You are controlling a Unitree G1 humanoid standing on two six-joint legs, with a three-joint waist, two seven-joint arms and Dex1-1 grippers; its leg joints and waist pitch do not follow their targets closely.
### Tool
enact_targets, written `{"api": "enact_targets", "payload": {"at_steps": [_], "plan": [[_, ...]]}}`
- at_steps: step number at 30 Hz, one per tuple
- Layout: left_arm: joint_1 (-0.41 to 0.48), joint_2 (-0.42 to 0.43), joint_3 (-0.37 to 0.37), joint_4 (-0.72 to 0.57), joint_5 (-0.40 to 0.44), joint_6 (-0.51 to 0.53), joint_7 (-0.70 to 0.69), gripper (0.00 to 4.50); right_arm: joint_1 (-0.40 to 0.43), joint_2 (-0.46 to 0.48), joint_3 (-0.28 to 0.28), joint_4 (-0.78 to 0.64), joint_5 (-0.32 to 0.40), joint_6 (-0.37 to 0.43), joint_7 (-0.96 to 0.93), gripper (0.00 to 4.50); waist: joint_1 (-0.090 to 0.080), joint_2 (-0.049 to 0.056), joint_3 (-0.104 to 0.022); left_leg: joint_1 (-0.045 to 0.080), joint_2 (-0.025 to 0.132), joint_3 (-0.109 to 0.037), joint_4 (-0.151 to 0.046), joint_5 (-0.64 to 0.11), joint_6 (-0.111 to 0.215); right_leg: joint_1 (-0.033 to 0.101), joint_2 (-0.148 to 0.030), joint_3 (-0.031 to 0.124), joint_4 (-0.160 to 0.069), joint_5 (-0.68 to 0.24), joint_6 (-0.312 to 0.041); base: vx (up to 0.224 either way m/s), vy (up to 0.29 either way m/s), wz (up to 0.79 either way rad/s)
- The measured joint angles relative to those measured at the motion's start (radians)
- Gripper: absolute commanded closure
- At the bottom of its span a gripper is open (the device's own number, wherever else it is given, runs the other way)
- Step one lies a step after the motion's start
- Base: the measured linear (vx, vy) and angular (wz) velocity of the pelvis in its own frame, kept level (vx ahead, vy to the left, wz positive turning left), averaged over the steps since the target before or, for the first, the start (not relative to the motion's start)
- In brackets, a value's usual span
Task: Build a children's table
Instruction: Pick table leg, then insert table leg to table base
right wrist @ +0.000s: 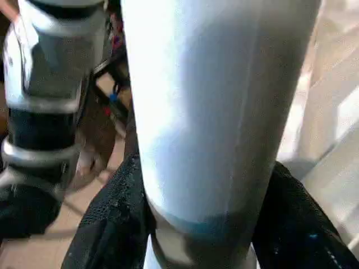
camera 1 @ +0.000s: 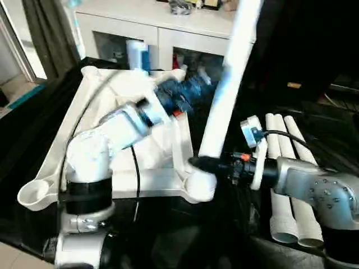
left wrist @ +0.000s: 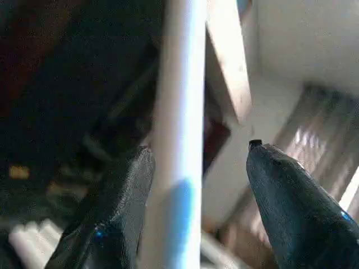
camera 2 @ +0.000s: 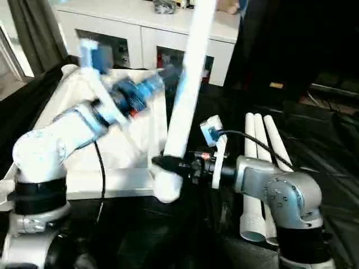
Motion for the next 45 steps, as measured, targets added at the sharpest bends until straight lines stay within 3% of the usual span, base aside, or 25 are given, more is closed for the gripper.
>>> {"api": "enact_targets", "payload": {"at_steps": [2, 5, 7, 9, 15, 19, 20, 24, 31, 45], "plan": [[0.043, 0.042, -0.02, -0.039, 0.05, -0.042, -0.019, 1.47, 0.0, 0.012, -0.001, 0.001, -0.01, -0.035, -0.023, 2.59, 0.0, 0.0, 0.0, 0.001, 0.0, 0.0, -0.001, 0.0, 0.0, 0.0, 0.0, 0.0, 0.0, 0.0, 0.0, 0.0, 0.0, 0.0], [0.142, 0.216, -0.126, -0.11, 0.223, -0.104, -0.106, 1.47, -0.003, 0.018, 0.001, 0.016, -0.092, -0.136, -0.079, 2.59, -0.002, -0.001, 0.0, 0.001, 0.001, 0.0, -0.002, 0.001, -0.001, -0.004, 0.0, 0.0, 0.001, -0.001, 0.001, 0.0, 0.0, 0.0], [0.213, 0.407, -0.286, -0.166, 0.394, -0.183, -0.2, 1.47, -0.002, 0.016, 0.029, 0.043, -0.197, -0.247, -0.118, 2.59, 0.001, -0.003, 0.0, 0.0, 0.001, 0.0, -0.003, 0.001, -0.002, -0.004, 0.0, 0.0, 0.001, -0.001, 0.002, 0.0, 0.0, 0.0], [0.26, 0.489, -0.399, -0.178, 0.504, -0.237, -0.262, 1.47, 0.006, 0.014, 0.046, 0.058, -0.257, -0.312, -0.138, 2.59, 0.006, -0.005, 0.001, -0.001, 0.0, 0.001, -0.003, 0.001, -0.001, -0.005, 0.0, 0.0, 0.001, -0.001, 0.002, 0.0, 0.0, 0.0], [0.335, 0.641, -0.573, -0.192, 0.653, -0.348, -0.382, 1.47, 0.047, 0.031, 0.099, 0.065, -0.323, -0.394, -0.162, 2.59, -0.002, -0.01, 0.003, 0.0, 0.001, 0.004, -0.003, 0.001, -0.001, -0.004, -0.001, 0.001, 0.002, -0.002, 0.002, 0.0, 0.0, 0.0], [0.353, 0.662, -0.601, -0.177, 0.709, -0.385, -0.421, 1.47, 0.069, 0.024, 0.127, 0.066, -0.355, -0.409, -0.17, 2.59, -0.01, -0.011, 0.004, 0.002, 0.001, 0.004, -0.003, 0.002, -0.003, -0.004, -0.002, 0.001, 0.004, -0.001, 0.001, 0.0, 0.0, 0.0], [0.353, 0.671, -0.606, -0.166, 0.726, -0.404, -0.431, 1.75, 0.075, 0.021, 0.131, 0.066, -0.358, -0.414, -0.169, 2.59, -0.014, -0.01, 0.003, 0.002, 0.001, 0.004, -0.003, 0.002, -0.003, -0.003, -0.002, 0.001, 0.004, -0.001, 0.001, 0.0, 0.0, 0.0], [0.353, 0.692, -0.661, -0.07, 0.814, -0.499, -0.456, 2.09, 0.121, 0.015, 0.149, 0.065, -0.388, -0.441, -0.169, 2.59, -0.026, -0.01, 0.004, 0.006, 0.001, 0.004, -0.003, 0.002, -0.003, 0.001, -0.002, 0.001, 0.004, -0.001, 0.001, 0.0, 0.0, 0.0], [0.341, 0.693, -0.691, 0.026, 0.876, -0.575, -0.502, 2.58, 0.137, 0.015, 0.156, 0.064, -0.396, -0.467, -0.168, 2.59, -0.039, -0.009, 0.004, 0.007, 0.001, 0.004, -0.003, 0.002, -0.003, 0.002, -0.002, 0.001, 0.004, 0.0, 0.0, 0.0, 0.0, 0.0], [0.33, 0.692, -0.681, 0.116, 0.892, -0.616, -0.575, 3.71, 0.147, 0.014, 0.16, 0.038, -0.397, -0.475, -0.159, 2.59, -0.047, -0.008, 0.005, 0.008, 0.001, 0.004, -0.003, 0.002, -0.003, 0.002, -0.002, 0.001, 0.005, 0.001, -0.002, 0.0, 0.0, 0.0]]}}
